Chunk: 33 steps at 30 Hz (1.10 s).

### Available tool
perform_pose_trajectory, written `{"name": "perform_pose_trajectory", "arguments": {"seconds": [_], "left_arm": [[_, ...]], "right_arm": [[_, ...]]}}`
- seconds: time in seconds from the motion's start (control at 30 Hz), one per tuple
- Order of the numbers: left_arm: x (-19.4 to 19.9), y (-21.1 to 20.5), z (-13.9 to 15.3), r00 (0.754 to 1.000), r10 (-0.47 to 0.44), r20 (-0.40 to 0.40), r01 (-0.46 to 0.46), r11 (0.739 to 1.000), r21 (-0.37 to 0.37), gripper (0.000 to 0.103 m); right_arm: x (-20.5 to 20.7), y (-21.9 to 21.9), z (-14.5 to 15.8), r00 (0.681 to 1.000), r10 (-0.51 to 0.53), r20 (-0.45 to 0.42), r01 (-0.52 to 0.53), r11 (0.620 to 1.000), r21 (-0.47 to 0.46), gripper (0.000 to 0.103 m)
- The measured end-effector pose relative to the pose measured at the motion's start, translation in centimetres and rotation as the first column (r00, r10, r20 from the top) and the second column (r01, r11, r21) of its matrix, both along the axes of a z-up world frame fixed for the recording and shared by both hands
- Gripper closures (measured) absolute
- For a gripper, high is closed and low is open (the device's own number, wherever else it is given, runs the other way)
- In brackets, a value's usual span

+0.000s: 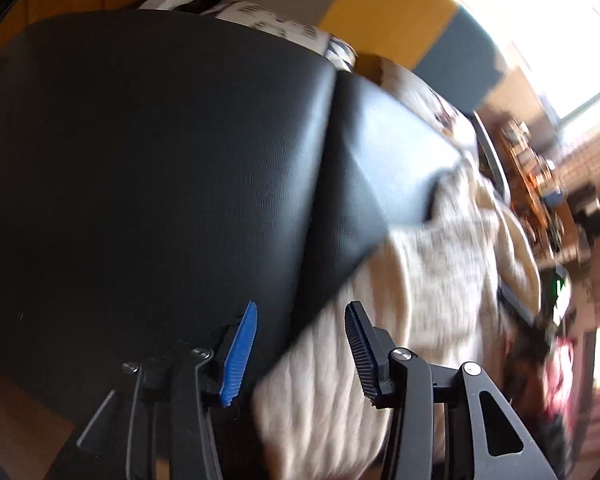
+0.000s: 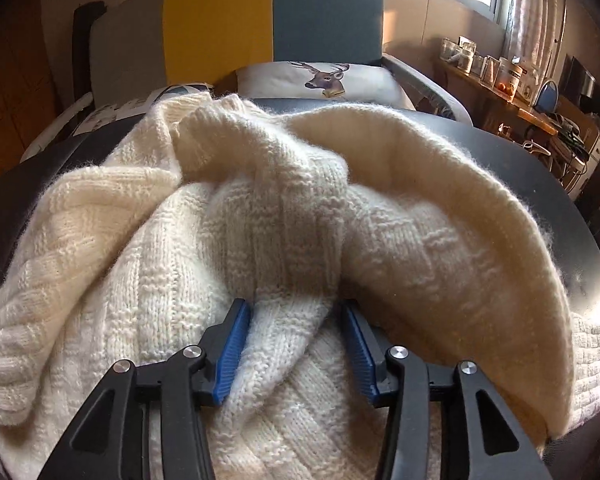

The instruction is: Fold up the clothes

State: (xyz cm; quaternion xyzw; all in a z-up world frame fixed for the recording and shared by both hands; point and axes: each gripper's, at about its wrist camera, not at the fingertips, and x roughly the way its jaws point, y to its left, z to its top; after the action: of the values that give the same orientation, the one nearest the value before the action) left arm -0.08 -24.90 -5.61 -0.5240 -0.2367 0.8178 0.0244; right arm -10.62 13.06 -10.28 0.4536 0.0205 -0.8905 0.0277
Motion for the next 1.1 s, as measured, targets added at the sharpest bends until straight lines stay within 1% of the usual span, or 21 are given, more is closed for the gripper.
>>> {"name": "perform_pose_trajectory", "arguments": {"seconds": [0.07,0.1,0.2,0.23,0.3,0.33,0.37,0.43,0.5,0.57,0.6,0.63,0.67,0.73,0.8,0.87,0.9,0.93,1.0,1.03,1.1], "left_arm": [[1.7,1.6,0.0,0.997,-0.068,-0.023,0.068,0.998,0.005,0.048],[2.1,2.7,0.0,0.994,-0.1,-0.03,0.1,0.995,-0.007,0.048],[2.8,6.1,0.0,0.982,-0.183,-0.053,0.178,0.981,-0.083,0.047],[2.7,7.2,-0.3,0.979,-0.2,-0.049,0.193,0.975,-0.113,0.047],[1.9,9.0,-1.2,0.978,-0.21,-0.014,0.204,0.964,-0.171,0.047],[1.5,9.7,-1.7,0.978,-0.207,0.01,0.205,0.958,-0.198,0.047],[1.2,10.1,-2.2,0.979,-0.199,0.034,0.202,0.954,-0.221,0.047],[1.0,11.0,-3.1,0.979,-0.197,0.057,0.204,0.948,-0.244,0.045],[1.0,11.7,-3.2,0.98,-0.19,0.059,0.199,0.928,-0.315,0.045],[0.9,12.0,-3.4,0.981,-0.182,0.067,0.194,0.914,-0.355,0.046],[0.9,11.8,-3.4,0.983,-0.169,0.064,0.181,0.915,-0.36,0.048],[0.9,11.3,-3.3,0.987,-0.15,0.058,0.161,0.925,-0.344,0.054],[0.9,10.6,-3.2,0.99,-0.128,0.053,0.138,0.94,-0.311,0.06],[0.9,8.5,-2.5,0.997,-0.073,0.025,0.076,0.977,-0.2,0.07],[1.2,6.0,-1.7,1.0,-0.018,-0.002,0.018,0.998,-0.068,0.07],[1.6,3.6,-1.0,0.999,0.036,-0.024,-0.035,0.999,0.034,0.07],[1.9,2.5,-0.8,0.998,0.064,-0.029,-0.062,0.996,0.059,0.071],[2.2,1.5,-0.5,0.995,0.092,-0.029,-0.089,0.993,0.075,0.071],[2.9,-0.8,-0.2,0.989,0.145,-0.021,-0.14,0.98,0.141,0.073],[3.3,-2.0,-0.1,0.984,0.176,-0.019,-0.171,0.974,0.147,0.075],[3.9,-4.5,0.5,0.969,0.246,-0.021,-0.242,0.963,0.122,0.082]], "right_arm": [[-0.1,0.1,0.2,1.0,0.004,0.003,-0.004,1.0,-0.01,0.053],[-0.2,0.0,0.4,1.0,0.008,0.012,-0.008,1.0,-0.009,0.052],[-0.3,-0.3,0.8,0.997,0.026,0.068,-0.025,1.0,-0.008,0.049],[-0.3,-0.1,1.2,0.994,0.029,0.102,-0.026,0.999,-0.032,0.048],[0.0,0.5,1.9,0.988,0.038,0.152,-0.02,0.993,-0.118,0.047],[0.4,0.8,2.4,0.988,0.039,0.153,-0.014,0.986,-0.165,0.047],[0.9,1.1,2.7,0.988,0.042,0.149,-0.014,0.983,-0.185,0.047],[2.0,1.2,3.3,0.99,0.049,0.129,-0.029,0.987,-0.157,0.047],[2.9,1.4,3.3,0.991,0.054,0.125,-0.038,0.991,-0.127,0.047],[3.1,2.0,2.7,0.988,0.058,0.146,-0.04,0.992,-0.118,0.047],[3.1,2.3,2.3,0.986,0.057,0.159,-0.038,0.992,-0.119,0.047],[3.2,2.8,1.9,0.984,0.054,0.167,-0.033,0.992,-0.123,0.047],[3.4,3.1,1.7,0.985,0.055,0.163,-0.033,0.991,-0.133,0.047],[3.6,3.3,1.6,0.987,0.065,0.148,-0.043,0.988,-0.146,0.046],[3.6,3.3,1.4,0.987,0.069,0.146,-0.048,0.988,-0.146,0.044],[3.6,3.1,1.3,0.987,0.075,0.14,-0.056,0.989,-0.137,0.04],[3.7,2.9,1.2,0.988,0.081,0.134,-0.064,0.99,-0.125,0.036],[3.8,2.5,1.2,0.988,0.09,0.128,-0.077,0.991,-0.107,0.034],[4.4,1.9,1.0,0.988,0.101,0.114,-0.093,0.993,-0.071,0.03],[4.6,1.7,0.9,0.989,0.101,0.108,-0.095,0.994,-0.06,0.03],[4.7,1.7,0.9,0.991,0.09,0.102,-0.084,0.995,-0.061,0.028]]}}
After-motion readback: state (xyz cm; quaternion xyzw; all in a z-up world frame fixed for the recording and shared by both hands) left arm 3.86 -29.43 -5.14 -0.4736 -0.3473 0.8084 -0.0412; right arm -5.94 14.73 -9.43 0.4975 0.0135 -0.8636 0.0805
